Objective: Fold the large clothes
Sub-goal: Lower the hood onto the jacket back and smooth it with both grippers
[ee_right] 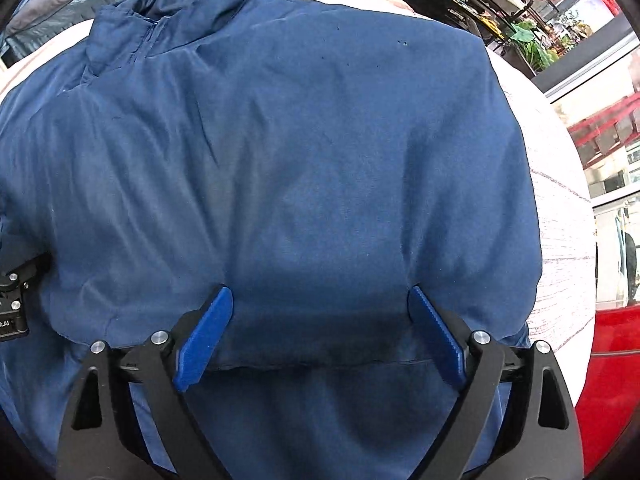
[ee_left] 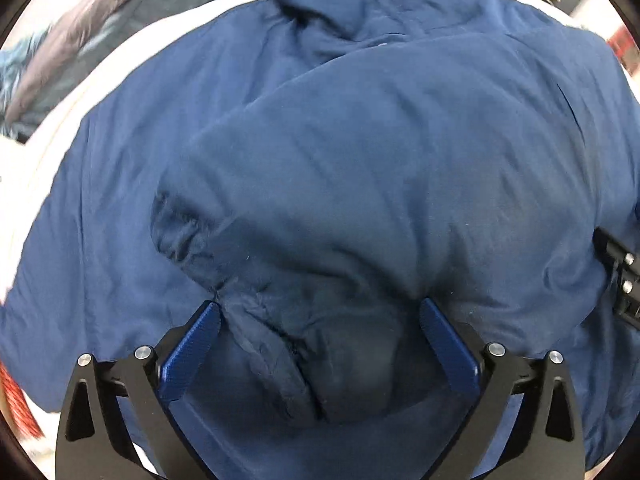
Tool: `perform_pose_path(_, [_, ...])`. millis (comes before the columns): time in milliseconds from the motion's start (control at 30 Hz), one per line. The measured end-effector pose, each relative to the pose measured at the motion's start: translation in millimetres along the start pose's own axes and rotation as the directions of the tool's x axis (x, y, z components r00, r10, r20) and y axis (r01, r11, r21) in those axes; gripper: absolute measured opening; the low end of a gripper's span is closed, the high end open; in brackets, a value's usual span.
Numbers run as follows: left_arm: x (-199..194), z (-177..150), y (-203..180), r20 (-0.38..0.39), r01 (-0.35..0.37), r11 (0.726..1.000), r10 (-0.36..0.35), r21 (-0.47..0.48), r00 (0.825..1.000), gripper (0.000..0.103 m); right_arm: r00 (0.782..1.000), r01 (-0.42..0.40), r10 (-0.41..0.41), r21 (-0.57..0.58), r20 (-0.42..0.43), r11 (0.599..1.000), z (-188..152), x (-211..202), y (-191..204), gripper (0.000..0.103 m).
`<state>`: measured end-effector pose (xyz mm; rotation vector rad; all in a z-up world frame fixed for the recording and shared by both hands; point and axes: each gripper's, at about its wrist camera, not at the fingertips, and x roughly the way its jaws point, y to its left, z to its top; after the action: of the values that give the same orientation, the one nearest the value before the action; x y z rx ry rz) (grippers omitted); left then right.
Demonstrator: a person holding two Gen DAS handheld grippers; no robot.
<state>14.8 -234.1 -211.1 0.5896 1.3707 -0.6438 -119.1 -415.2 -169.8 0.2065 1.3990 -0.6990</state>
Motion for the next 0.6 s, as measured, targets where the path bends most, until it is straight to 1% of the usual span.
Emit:
perform_pose_path(67, [1.6,-2.2,2.4,0.009,0.008,1.000,-0.007,-0.020,1.000,0.098,1.000,0.007,-0.007,0.006,0.001,1.000,0.2,1.9,-0.7,0.093])
perform_pose_path(167, [2.7,-8.7,1.1,0.035,-0.003,1.000,0.003,-0.001,0.999,0.098,1.000,0.020,-0.020,0.019,-0.005,1.000,2.1,6.4,-3.2,0.097])
perform_pose_path(333, [7.7,-11.7,3.1,0.025,0.011,1.000,-0.011,-0.001,1.000,0.098,0.999,0.027,-0.026,0.023,-0.021,0.999,4.6,9.9,-4.3,0.097])
perform_pose_path(433, [9.6,-11.8,5.0,0.010,0.023,1.000,-0.023,0.000,1.000,0.098,0.999,0.033,-0.032,0.024,-0.015,0.999,3.2,10.0,-4.5,0.097])
perform_pose_path(500, [12.0,-3.3,6.5,0.011,0.017,1.000,-0.017,0.002,1.000,0.098,0.999,0.037,-0.037,0.026,-0.012,0.999,1.1,9.6,-2.9,0.097])
perform_pose_path(600, [12.9,-3.9,4.4,0.029,0.005,1.000,-0.005,0.004,1.000,0.098,0.999,0.047,-0.047,0.031,-0.016,0.998,-2.5,7.8,3.0,0.097])
